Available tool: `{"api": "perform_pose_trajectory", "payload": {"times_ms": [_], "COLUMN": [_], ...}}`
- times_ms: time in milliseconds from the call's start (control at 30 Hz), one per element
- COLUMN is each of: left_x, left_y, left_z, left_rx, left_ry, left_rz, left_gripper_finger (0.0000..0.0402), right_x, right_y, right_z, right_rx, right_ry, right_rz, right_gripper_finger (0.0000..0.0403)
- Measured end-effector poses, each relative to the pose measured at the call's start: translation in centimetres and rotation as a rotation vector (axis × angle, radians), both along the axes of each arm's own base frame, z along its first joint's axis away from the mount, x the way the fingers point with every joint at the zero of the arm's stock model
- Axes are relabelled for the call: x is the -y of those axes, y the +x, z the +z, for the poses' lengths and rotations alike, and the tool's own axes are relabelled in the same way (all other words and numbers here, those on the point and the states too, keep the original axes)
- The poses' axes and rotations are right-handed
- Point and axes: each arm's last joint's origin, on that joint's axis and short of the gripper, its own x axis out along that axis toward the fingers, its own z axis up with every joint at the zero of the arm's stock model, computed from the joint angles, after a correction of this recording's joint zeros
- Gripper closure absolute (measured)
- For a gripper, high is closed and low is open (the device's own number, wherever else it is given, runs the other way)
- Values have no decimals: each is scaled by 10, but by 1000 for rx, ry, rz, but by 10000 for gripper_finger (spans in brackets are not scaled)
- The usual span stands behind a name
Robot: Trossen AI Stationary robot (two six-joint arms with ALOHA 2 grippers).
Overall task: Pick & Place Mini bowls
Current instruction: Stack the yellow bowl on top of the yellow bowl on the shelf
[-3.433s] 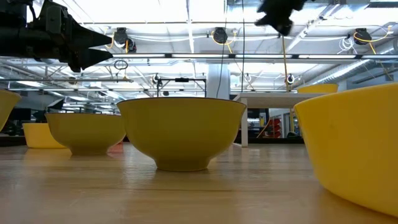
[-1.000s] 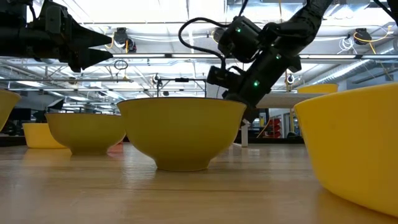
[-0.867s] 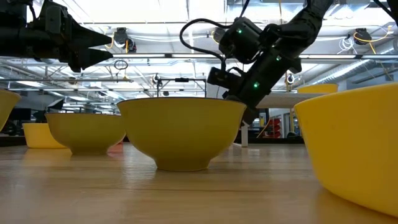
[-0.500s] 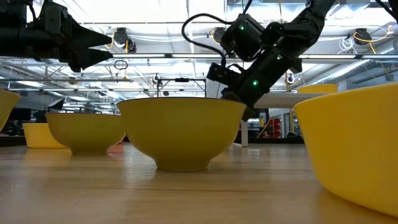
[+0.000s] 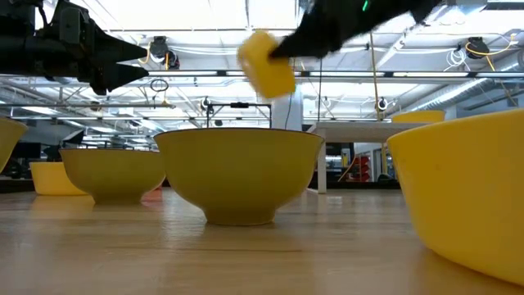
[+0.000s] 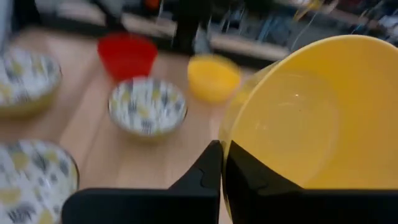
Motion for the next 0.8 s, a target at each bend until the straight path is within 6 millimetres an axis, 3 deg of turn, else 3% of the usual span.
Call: {"api": "perform_pose_trajectory", "payload": {"times_ms": [133, 300, 467, 600, 800], "left_x": [0, 0, 0, 0, 0], "left_y": [0, 0, 0, 0, 0], "left_z": [0, 0, 0, 0, 0], "left_rx": [0, 0, 0, 0, 0], "left_ry": [0, 0, 0, 0, 0], "left_rz": [0, 0, 0, 0, 0], "left_gripper_finger": [53, 53, 53, 53, 53], "right_x": [13, 38, 63, 83, 113], "right_y": [-33, -76, -110, -131, -155], "right_z": [35, 73, 111, 125, 116], "right_rx": [36, -92, -171, -244, -380], "right_ry": [-19, -85, -14, 29, 91], "right_rz": [-181, -493, -716, -859, -1095], "right_gripper_finger": [402, 402, 403, 403, 403]}}
